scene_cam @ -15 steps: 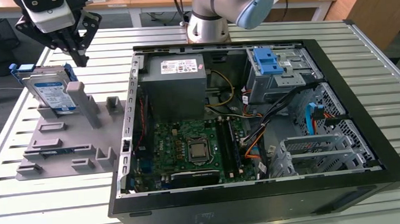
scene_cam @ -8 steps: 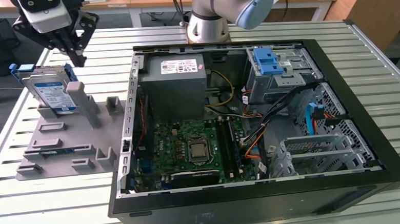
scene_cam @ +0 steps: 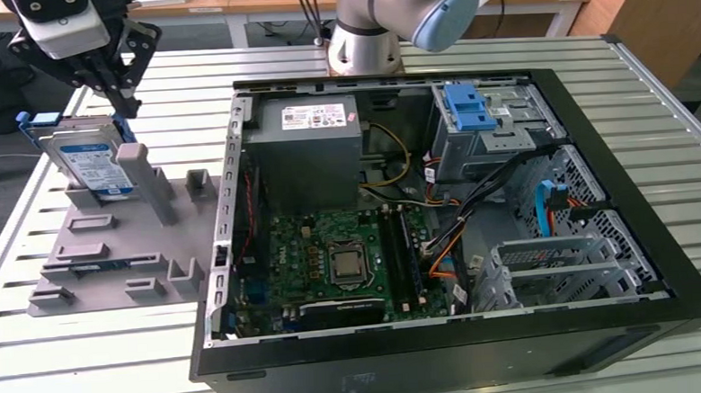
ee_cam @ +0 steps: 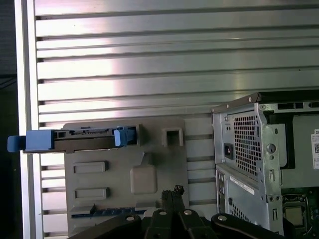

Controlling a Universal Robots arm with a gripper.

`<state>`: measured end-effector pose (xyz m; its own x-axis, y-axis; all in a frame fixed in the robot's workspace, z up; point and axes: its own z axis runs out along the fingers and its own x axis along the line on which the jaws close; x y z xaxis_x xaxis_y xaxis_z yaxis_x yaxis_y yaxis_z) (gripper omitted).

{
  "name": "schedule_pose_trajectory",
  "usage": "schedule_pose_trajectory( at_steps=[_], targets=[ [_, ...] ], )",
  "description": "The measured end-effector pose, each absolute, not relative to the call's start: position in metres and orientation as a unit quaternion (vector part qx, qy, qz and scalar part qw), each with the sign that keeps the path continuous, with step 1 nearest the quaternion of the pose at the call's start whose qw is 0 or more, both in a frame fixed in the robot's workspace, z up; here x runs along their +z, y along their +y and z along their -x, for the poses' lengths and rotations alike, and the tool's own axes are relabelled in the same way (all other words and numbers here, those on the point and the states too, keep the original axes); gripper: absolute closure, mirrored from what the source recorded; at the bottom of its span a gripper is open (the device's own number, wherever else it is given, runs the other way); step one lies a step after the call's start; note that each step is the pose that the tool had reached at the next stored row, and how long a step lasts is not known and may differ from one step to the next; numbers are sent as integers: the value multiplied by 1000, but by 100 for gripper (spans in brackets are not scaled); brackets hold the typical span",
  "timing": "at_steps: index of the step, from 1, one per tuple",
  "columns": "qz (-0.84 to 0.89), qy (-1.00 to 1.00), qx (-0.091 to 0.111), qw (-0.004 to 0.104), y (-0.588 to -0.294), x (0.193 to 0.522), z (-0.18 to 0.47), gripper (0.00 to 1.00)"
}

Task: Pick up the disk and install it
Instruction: 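Reach for the disk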

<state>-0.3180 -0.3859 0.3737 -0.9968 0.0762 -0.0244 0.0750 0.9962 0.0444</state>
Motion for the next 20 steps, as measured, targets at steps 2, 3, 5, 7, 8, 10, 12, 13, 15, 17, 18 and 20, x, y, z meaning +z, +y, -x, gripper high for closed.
schedule_pose_trajectory(
  at_steps=[2,3,5,7,8,10,12,13,15,17,18,20],
  targets=[
    [-38,999,22,13,-386,374,318,89],
    [-38,999,22,13,-386,374,318,89],
    [-38,999,22,13,-386,374,318,89],
    [-38,999,22,13,-386,374,318,89],
    [-38,999,22,13,-386,374,318,89],
    [-38,999,22,13,-386,374,319,89],
    [-38,999,22,13,-386,374,321,89],
    [-38,999,22,13,-386,374,322,89],
    [-38,999,22,13,-386,374,324,89],
    [-38,999,22,13,-384,374,325,89],
    [-38,999,22,13,-383,374,325,89],
    [-38,999,22,13,-382,374,327,89]
  ],
)
